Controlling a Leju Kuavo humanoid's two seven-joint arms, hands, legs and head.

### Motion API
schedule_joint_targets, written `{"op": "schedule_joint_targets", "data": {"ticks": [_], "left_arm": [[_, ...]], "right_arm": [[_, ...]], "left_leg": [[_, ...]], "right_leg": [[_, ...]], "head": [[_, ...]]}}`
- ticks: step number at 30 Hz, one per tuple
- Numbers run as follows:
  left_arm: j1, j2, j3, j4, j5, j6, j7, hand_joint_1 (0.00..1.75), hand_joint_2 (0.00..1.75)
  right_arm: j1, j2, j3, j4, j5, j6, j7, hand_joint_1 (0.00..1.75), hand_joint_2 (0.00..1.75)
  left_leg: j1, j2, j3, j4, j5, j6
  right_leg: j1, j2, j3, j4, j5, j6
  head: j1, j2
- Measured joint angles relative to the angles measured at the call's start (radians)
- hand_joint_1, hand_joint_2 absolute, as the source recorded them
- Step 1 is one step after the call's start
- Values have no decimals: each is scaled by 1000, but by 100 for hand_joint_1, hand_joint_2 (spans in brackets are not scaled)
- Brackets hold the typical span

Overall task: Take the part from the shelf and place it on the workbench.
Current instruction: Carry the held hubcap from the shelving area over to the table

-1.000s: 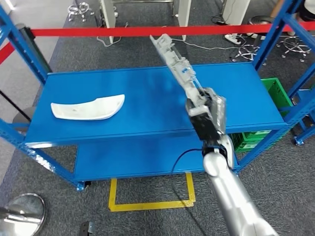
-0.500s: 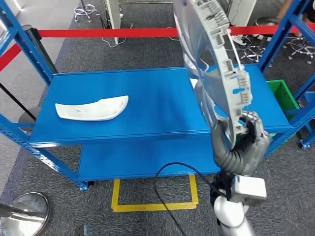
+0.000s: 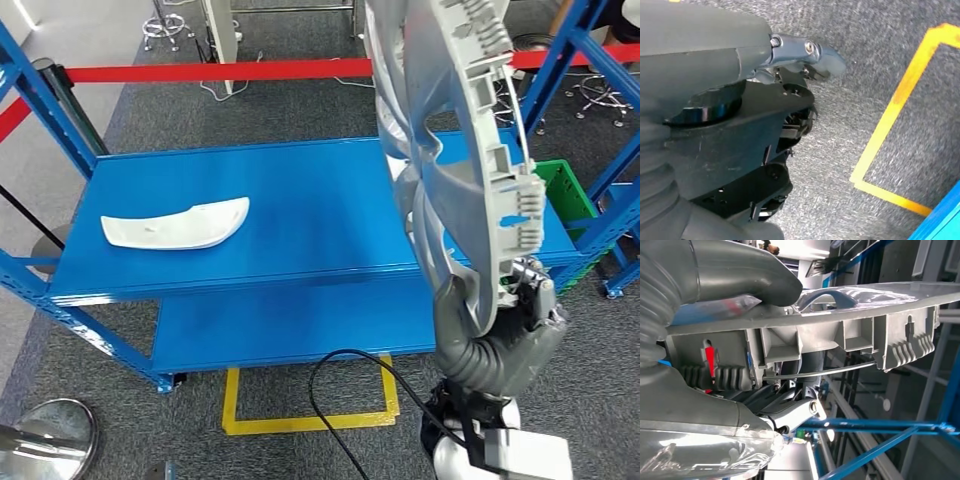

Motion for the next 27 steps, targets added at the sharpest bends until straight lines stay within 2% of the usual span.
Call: {"op": "schedule_joint_targets", "data": {"ticks": [2,4,5,7,8,9,10,12,13,14,17,19,23,24,26,27], "left_arm": [[2,0,6,0,7,1,-4,0,175],[4,-1,13,0,12,1,-9,0,175],[5,-1,17,0,14,1,-12,0,175],[5,0,21,0,15,0,-15,0,175],[6,0,22,0,16,0,-16,0,175],[6,0,23,0,17,0,-17,0,175],[7,0,23,-1,17,0,-18,0,175],[7,1,23,-1,18,0,-20,0,175],[7,1,23,-1,18,0,-20,0,175],[7,2,23,-1,19,-1,-21,0,175],[9,4,24,-2,20,-1,-24,0,175],[9,4,24,-2,20,-1,-25,0,175],[8,4,24,-2,19,-1,-26,0,175],[8,4,24,-2,18,-1,-26,0,175],[9,4,24,-2,14,-1,-25,0,175],[9,4,24,-2,13,-1,-25,0,175]], "right_arm": [[17,-1,11,-11,2,-2,-8,175,175],[37,-3,23,-21,6,-7,-18,175,175],[46,-6,28,-26,9,-9,-21,175,175],[60,-11,37,-31,15,-9,-24,175,175],[68,-14,40,-32,18,-10,-22,175,175],[75,-16,42,-33,22,-10,-21,175,175],[81,-18,43,-32,24,-11,-18,175,175],[88,-20,44,-32,27,-12,-16,175,175],[90,-20,45,-33,29,-13,-15,175,175],[91,-21,46,-33,34,-14,-14,175,175],[100,-21,46,-33,73,-22,-6,175,175],[107,-19,44,-33,109,-26,-7,175,175],[108,-17,43,-33,127,-26,-13,175,175],[108,-17,43,-33,132,-26,-15,175,175],[109,-11,43,-33,149,-26,-41,175,175],[109,-8,43,-33,154,-27,-55,175,175]], "left_leg": [[1,-1,1,-8,2,8],[5,0,5,-16,7,17],[7,0,6,-19,8,20],[8,1,7,-19,8,23],[8,1,7,-19,8,23],[8,1,8,-19,7,23],[9,1,10,-18,7,22],[11,-1,14,-17,3,15],[9,-1,15,-14,1,10],[7,-2,14,-13,0,4],[6,-2,13,-15,3,-10],[8,0,7,-2,-11,-18],[8,2,-5,25,-33,-23],[9,2,-17,50,-47,-24],[9,2,-84,182,-92,-25],[8,2,-103,219,-94,-24]], "right_leg": [[-2,-1,-1,-3,1,12],[-3,-2,-16,31,-25,21],[-3,-3,-38,79,-54,25],[-4,-5,-95,211,-117,30],[-5,-5,-116,259,-132,32],[-6,-5,-121,272,-128,34],[-7,-6,-107,245,-105,36],[-11,-7,-37,112,-43,40],[-13,-5,-5,50,-23,39],[-13,-4,15,12,-14,35],[-10,1,19,-4,-12,11],[-11,0,19,-6,-10,-1],[-12,-1,20,-7,-9,-8],[-12,-1,20,-7,-9,-9],[-10,-2,18,-7,-10,-14],[-8,-3,18,-7,-10,-15]], "head": [[0,0],[4,0],[7,0],[12,0],[12,0],[13,0],[13,0],[13,0],[14,0],[15,0],[13,0],[11,0],[6,0],[6,0],[5,0],[5,0]]}}
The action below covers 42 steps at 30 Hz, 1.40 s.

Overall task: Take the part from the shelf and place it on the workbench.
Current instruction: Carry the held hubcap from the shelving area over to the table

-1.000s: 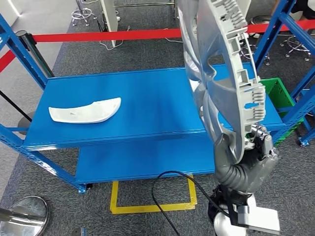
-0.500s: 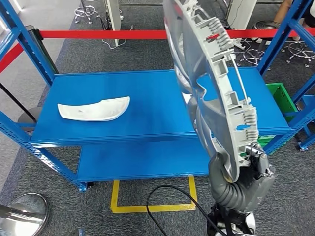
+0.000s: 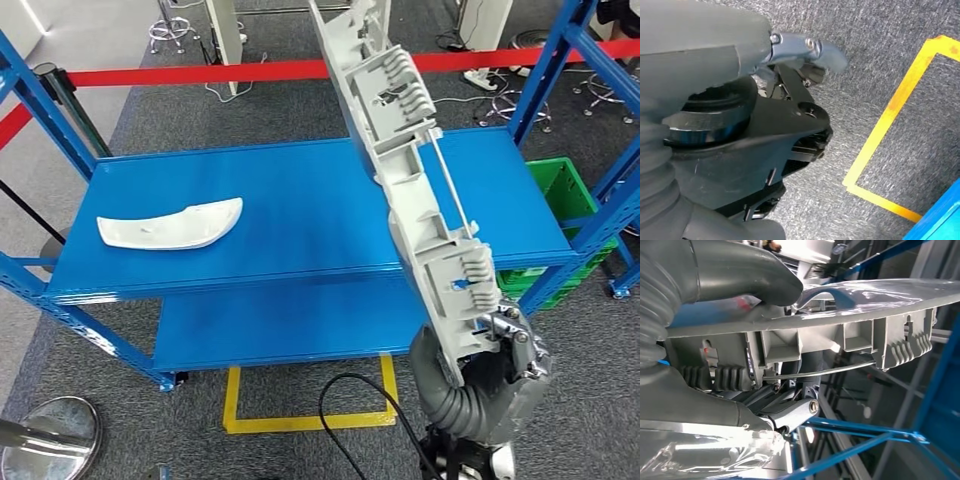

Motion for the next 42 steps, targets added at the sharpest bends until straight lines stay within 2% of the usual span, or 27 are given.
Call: {"op": "schedule_joint_targets", "data": {"ticks": [1,3,4,6,8,9,10,13,14,15,16,18,19,20,23,25,28,29,30,31,33,34,36,39,40,42], "left_arm": [[0,0,0,0,-1,0,0,0,175],[0,0,0,0,1,-2,0,0,175],[-1,0,0,0,5,-5,0,0,175],[-2,0,2,0,14,-12,0,0,175],[0,-2,6,0,28,-26,-2,0,175],[0,-2,9,0,38,-40,-5,0,175],[0,-2,14,0,50,-63,-10,0,175],[1,-2,27,0,84,-149,-29,0,175],[1,-2,29,0,90,-166,-33,0,175],[1,-2,31,0,93,-174,-36,0,175],[1,-2,34,0,95,-173,-37,0,175],[1,-1,40,-1,89,-157,-39,0,175],[1,-1,41,-2,81,-144,-42,0,175],[2,0,42,-2,70,-129,-48,0,175],[2,2,42,-3,52,-99,-69,0,175],[2,2,42,-3,54,-101,-74,0,175],[2,2,42,-3,63,-118,-61,0,175],[3,2,42,-3,64,-124,-53,0,175],[3,2,42,-3,66,-129,-47,0,175],[3,2,42,-3,68,-133,-42,0,175],[2,2,42,-3,72,-136,-36,0,175],[2,1,42,-3,73,-136,-33,0,175],[1,0,42,-3,72,-135,-27,0,175],[4,-1,43,-4,71,-134,-21,0,175],[4,-2,43,-4,71,-134,-21,0,175],[3,-2,43,-4,69,-133,-19,0,175]], "right_arm": [[0,4,0,0,-2,0,-12,175,175],[0,9,0,-3,-33,0,-14,175,175],[0,10,0,-7,-53,0,-13,175,175],[1,11,0,-13,-82,0,-9,175,175],[2,11,1,-17,-99,0,-4,175,175],[2,11,2,-17,-109,2,-2,175,175],[2,11,4,-18,-126,6,-3,175,175],[-1,6,12,-23,-198,38,-13,175,175],[-2,4,14,-24,-218,48,-15,175,175],[-2,3,15,-26,-233,56,-16,175,175],[-2,3,16,-28,-244,61,-18,175,175],[-4,3,18,-36,-258,65,-25,175,175],[-8,3,20,-42,-265,64,-29,175,175],[-11,3,22,-48,-274,62,-33,175,175],[-14,3,27,-67,-314,57,-37,175,175],[-14,4,28,-79,-354,58,-37,175,175],[-14,6,28,-91,-374,52,-38,175,175],[-14,7,28,-93,-371,49,-37,175,175],[-13,7,29,-95,-364,47,-37,175,175],[-12,7,29,-96,-352,45,-36,175,175],[-6,7,29,-95,-313,41,-34,175,175],[-2,6,29,-93,-291,39,-31,175,175],[6,6,29,-87,-255,33,-25,175,175],[15,6,29,-80,-233,26,-21,175,175],[17,6,29,-79,-230,25,-20,175,175],[21,5,29,-76,-221,23,-16,175,175]], "left_leg": [[-1,0,-2,2,16,4],[-3,0,66,-131,81,14],[-5,0,90,-182,94,18],[-8,-1,108,-226,97,23],[-6,-1,109,-235,100,31],[-4,-1,110,-238,103,36],[-2,-1,111,-241,105,41],[-2,0,112,-242,105,46],[-2,0,113,-241,105,46],[-2,0,114,-241,104,46],[-1,-1,116,-241,103,45],[-1,-3,118,-237,99,37],[-3,-4,117,-234,98,32],[-5,-4,115,-231,97,27],[-5,-4,112,-231,98,14],[-3,-2,95,-194,69,5],[-2,0,7,-10,-20,-4],[-2,0,-17,37,-32,-4],[-2,0,-24,49,-24,-2],[-2,0,-12,23,2,1],[-2,0,48,-98,69,9],[-3,0,78,-159,88,12],[-5,-1,106,-220,96,18],[-4,-2,107,-232,99,31],[-2,-1,108,-235,101,36],[0,-1,110,-239,103,42]], "right_leg": [[1,0,1,0,0,-1],[4,2,3,1,-1,2],[5,2,2,2,-1,6],[7,2,-2,0,2,18],[5,1,-5,-1,1,30],[4,0,-11,12,-10,35],[4,-1,-26,48,-33,39],[3,-3,-108,233,-121,47],[3,-3,-124,268,-128,49],[2,-3,-121,264,-114,51],[0,-4,-100,222,-85,52],[-3,-5,-30,84,-25,55],[-5,-3,-5,35,-11,52],[-5,-1,8,8,-7,48],[-2,2,6,5,-9,25],[-4,0,7,3,-7,11],[-3,-2,5,2,-6,1],[-2,-2,5,2,-6,1],[-2,-1,5,2,-6,1],[-1,0,5,2,-6,1],[-1,1,7,2,-7,3],[1,2,7,4,-8,6],[4,2,3,4,-7,17],[2,1,0,2,-8,34],[2,0,-9,21,-23,39],[1,-2,-54,120,-80,46]], "head": [[0,0],[0,0],[0,0],[1,0],[1,0],[2,0],[5,0],[9,0],[9,0],[9,0],[9,0],[10,0],[12,0],[11,0],[6,0],[2,0],[-2,0],[-2,0],[-2,0],[-2,0],[-2,0],[-2,0],[-1,0],[-1,0],[2,0],[8,0]]}}
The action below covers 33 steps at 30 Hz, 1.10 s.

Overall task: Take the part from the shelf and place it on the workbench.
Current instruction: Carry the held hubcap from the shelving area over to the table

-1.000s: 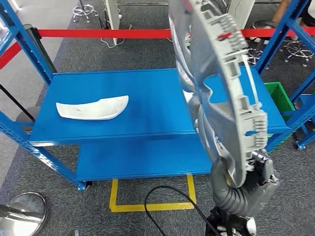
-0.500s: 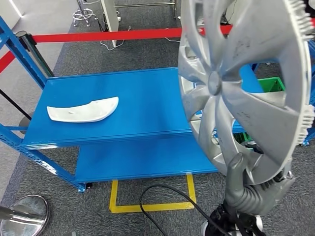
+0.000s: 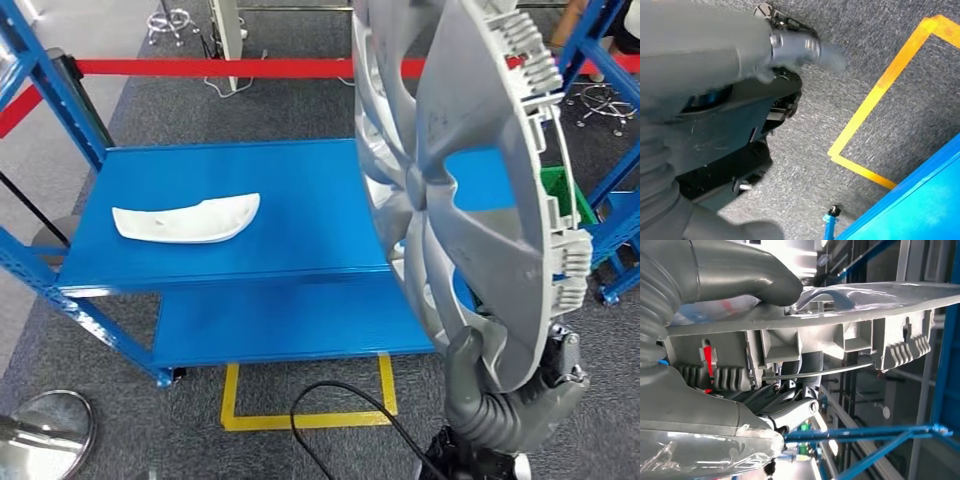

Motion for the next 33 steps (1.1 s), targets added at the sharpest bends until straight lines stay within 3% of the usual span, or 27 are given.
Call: {"op": "schedule_joint_targets", "data": {"ticks": [2,3,4,5,6,8,9,12,14,17,18,19,20,22,24,27,29,32,33], "left_arm": [[0,0,0,0,-4,2,7,0,175],[0,0,0,0,-7,3,11,0,175],[0,0,0,0,-9,4,16,0,175],[0,0,0,0,-11,5,20,0,175],[0,0,0,0,-13,4,25,0,175],[-1,0,0,0,-14,4,35,0,175],[-1,1,0,0,-14,4,41,0,175],[-3,2,0,0,-14,7,57,0,175],[-4,2,0,0,-10,10,64,0,175],[-7,4,0,0,-5,13,70,0,175],[-8,4,0,0,-5,14,70,0,175],[-8,5,0,0,-6,16,70,0,175],[-8,5,0,0,-6,17,71,0,175],[-9,5,0,0,-7,19,72,0,175],[-11,5,0,0,-8,20,73,0,175],[-10,4,0,0,-9,23,73,0,175],[-8,4,0,0,-11,26,75,0,175],[-8,4,0,0,-15,27,78,0,175],[-7,4,0,0,-15,27,79,0,175]], "right_arm": [[1,-1,0,4,14,-2,15,175,175],[2,-1,0,7,23,-5,27,175,175],[3,-2,0,11,33,-8,38,175,175],[4,-2,0,15,44,-12,48,175,175],[4,-3,0,19,56,-16,57,175,175],[3,-3,0,25,77,-20,71,175,175],[3,-3,0,27,85,-20,77,175,175],[3,-3,-2,35,94,-20,92,175,175],[0,-3,-3,39,99,-19,98,175,175],[-3,-3,-4,44,103,-18,104,175,175],[-2,-3,-4,48,103,-18,105,175,175],[-2,-3,-4,51,103,-18,108,175,175],[-2,-3,-4,53,103,-18,110,175,175],[-3,-3,-4,56,104,-18,114,175,175],[-5,-3,-4,57,104,-18,116,175,175],[-12,-3,-4,61,105,-18,117,175,175],[-15,-4,-4,64,105,-17,119,175,175],[-19,-5,-4,69,105,-17,120,175,175],[-20,-5,-4,71,105,-17,120,175,175]], "left_leg": [[-1,1,0,0,-1,2],[-1,1,1,0,-1,3],[-1,1,2,1,-2,3],[0,0,4,1,-3,2],[1,-1,7,2,-4,-1],[-1,-2,7,7,-6,-11],[-3,-2,6,9,-5,-16],[-4,-2,2,10,-2,-28],[-4,-1,-13,45,-36,-36],[-5,1,-89,229,-144,-44],[-5,1,-107,279,-163,-43],[-6,1,-107,294,-163,-40],[-8,1,-87,268,-144,-35],[-12,1,-4,137,-89,-22],[-16,0,58,25,-63,-13],[-20,0,61,-6,-47,-8],[-17,2,50,-12,-28,2],[-14,6,25,-14,-4,12],[-14,6,15,-13,4,13]], "right_leg": [[0,-1,-58,124,-51,4],[0,-1,-71,151,-52,5],[0,-1,-67,140,-36,5],[-1,-1,-44,94,-4,5],[-2,-2,-9,22,31,6],[-3,0,48,-88,69,3],[-2,2,59,-111,74,-2],[0,6,55,-112,79,-20],[-3,4,50,-113,85,-34],[-2,0,34,-114,95,-48],[0,-1,28,-114,99,-50],[1,-2,22,-114,104,-50],[3,-1,17,-114,109,-49],[4,0,9,-114,119,-45],[6,0,2,-113,129,-37],[4,-2,-4,-121,148,-20],[3,-3,-18,-102,120,-9],[2,-3,-60,50,-7,3],[1,-3,-69,105,-35,5]], "head": [[3,0],[3,0],[3,0],[3,0],[3,0],[3,0],[2,0],[-2,0],[-5,0],[-10,0],[-10,0],[-10,0],[-10,0],[-11,0],[-10,0],[-9,0],[-8,0],[-3,0],[-2,0]]}}
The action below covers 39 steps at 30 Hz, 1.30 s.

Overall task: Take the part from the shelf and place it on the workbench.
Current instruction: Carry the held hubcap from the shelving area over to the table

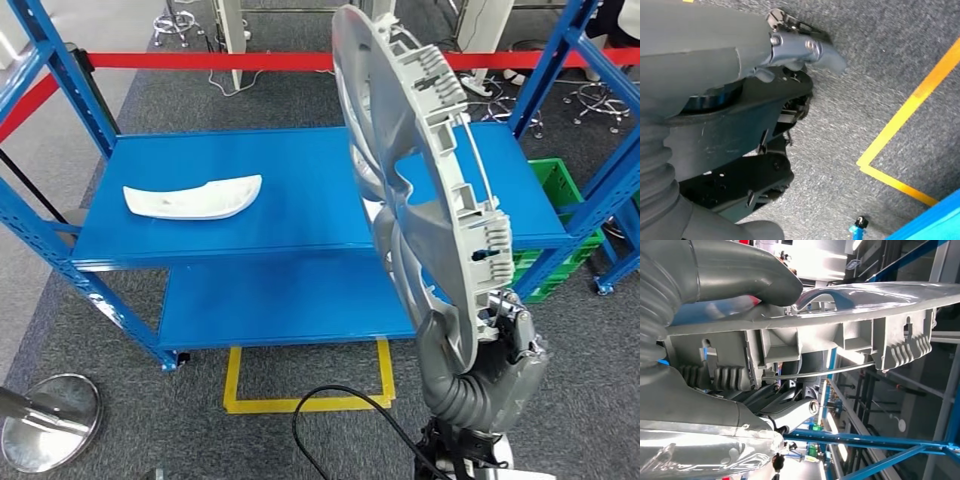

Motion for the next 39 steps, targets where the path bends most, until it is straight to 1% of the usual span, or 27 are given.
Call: {"op": "schedule_joint_targets", "data": {"ticks": [1,2,4,6,8,10,11,13,15,16,17,18,20,22,23,25,26,28,30,31,32,33,35,36,37,38,39], "left_arm": [[0,0,0,0,0,0,0,0,175],[0,0,0,0,0,0,0,0,175],[0,0,0,0,-1,0,0,0,175],[0,0,0,0,-3,0,0,0,175],[-1,1,0,0,-5,0,0,0,175],[-1,2,0,0,-6,0,0,0,175],[-1,2,0,0,-7,0,0,0,175],[-1,3,0,0,-7,0,0,0,175],[-3,4,0,0,-8,0,-1,0,175],[-4,4,0,0,-8,0,-1,0,175],[-5,4,0,0,-8,0,-1,0,175],[-5,4,0,0,-8,0,-1,0,175],[-6,4,0,0,-7,0,-1,0,175],[-8,2,0,0,-7,0,-1,0,175],[-9,1,0,0,-7,0,-1,0,175],[-6,0,0,0,-7,0,-1,0,175],[-4,0,0,0,-6,0,-1,0,175],[-2,0,0,0,-5,0,-1,0,175],[-2,0,0,0,-4,0,-1,0,175],[-2,0,0,0,-4,0,-1,0,175],[-2,0,0,0,-4,0,-1,0,175],[-2,0,0,0,-4,0,-1,0,175],[-2,0,0,0,-4,0,-1,0,175],[-2,-1,0,0,-3,0,-1,0,175],[-2,-1,0,0,-2,0,-1,0,175],[-2,0,0,0,0,-1,-1,0,175],[-2,0,0,0,2,-2,-1,0,175]], "right_arm": [[0,0,0,2,0,0,0,175,175],[0,-1,0,3,0,0,1,175,175],[-2,-1,0,6,6,0,2,175,175],[-8,-2,0,9,19,0,3,175,175],[-15,-2,0,13,32,-1,4,175,175],[-18,-2,0,16,38,-1,6,175,175],[-20,-2,0,18,39,0,7,175,175],[-23,-2,0,21,40,0,10,175,175],[-24,-2,0,24,40,0,12,175,175],[-24,-2,0,27,40,0,13,175,175],[-24,-2,0,28,40,0,13,175,175],[-25,-2,0,30,40,-1,14,175,175],[-25,-2,0,32,40,-1,14,175,175],[-26,-2,0,32,40,-1,15,175,175],[-28,-2,0,32,40,-1,15,175,175],[-29,-2,0,33,40,-1,15,175,175],[-29,-2,0,33,40,-1,15,175,175],[-28,-2,0,33,39,-1,15,175,175],[-29,-2,0,34,39,-1,15,175,175],[-29,-2,0,35,39,-1,15,175,175],[-29,-2,0,36,38,-1,15,175,175],[-29,-3,0,37,37,-1,15,175,175],[-30,-3,0,39,36,-1,15,175,175],[-31,-3,0,39,36,-1,14,175,175],[-32,-3,0,39,37,-2,13,175,175],[-32,-3,1,39,39,-3,10,175,175],[-31,-3,1,39,43,-4,6,175,175]], "left_leg": [[0,0,-10,0,8,-1],[0,1,-20,1,16,-2],[1,1,-37,3,29,-9],[0,0,-50,9,41,-19],[-2,0,-56,12,53,-28],[-1,0,-62,14,57,-38],[-1,-1,-69,26,41,-44],[1,0,-98,106,-38,-55],[2,0,-132,231,-120,-61],[2,0,-137,273,-133,-61],[2,0,-128,288,-125,-60],[2,0,-104,270,-102,-56],[0,0,-11,156,-61,-46],[-2,-1,74,29,-61,-37],[-5,-2,92,-3,-67,-33],[-7,-1,83,-19,-60,-24],[-6,1,75,-20,-50,-16],[-3,4,54,-23,-27,-3],[-4,5,29,-22,-6,2],[-5,5,15,-21,5,2],[-6,5,-1,-19,17,2],[-6,5,-18,-16,28,1],[-6,5,-48,-9,48,-4],[-7,5,-61,-5,57,-8],[-8,4,-68,-3,66,-13],[-8,4,-72,-1,74,-18],[-8,4,-74,-2,83,-23]], "right_leg": [[0,0,3,31,-9,2],[0,0,21,31,0,3],[-2,-1,111,-80,44,3],[-1,1,198,-208,58,0],[2,4,217,-248,52,-10],[2,3,202,-245,63,-28],[1,2,195,-244,71,-38],[-1,0,176,-245,90,-53],[0,0,149,-244,110,-57],[1,-1,136,-244,120,-57],[2,-1,123,-243,130,-57],[3,-1,111,-243,139,-56],[5,1,91,-243,157,-51],[8,0,79,-242,175,-43],[8,-1,74,-244,185,-38],[5,-2,66,-248,202,-27],[3,-2,59,-244,194,-21],[1,-1,36,-187,127,-12],[1,-1,9,-69,34,-7],[1,-1,2,-13,11,-5],[1,-1,6,22,7,-5],[1,-1,27,26,25,-5],[1,-2,120,-79,69,-7],[2,-2,176,-157,70,-9],[4,-1,215,-216,61,-13],[5,1,235,-255,48,-17],[8,3,239,-268,45,-23]], "head": [[0,0],[1,0],[1,0],[0,0],[0,0],[1,0],[-1,0],[-4,0],[-7,0],[-8,0],[-7,0],[-7,0],[-8,0],[-7,0],[-7,0],[-7,0],[-7,0],[-4,0],[0,0],[0,0],[1,0],[1,0],[1,0],[0,0],[-1,0],[1,0],[2,0]]}}
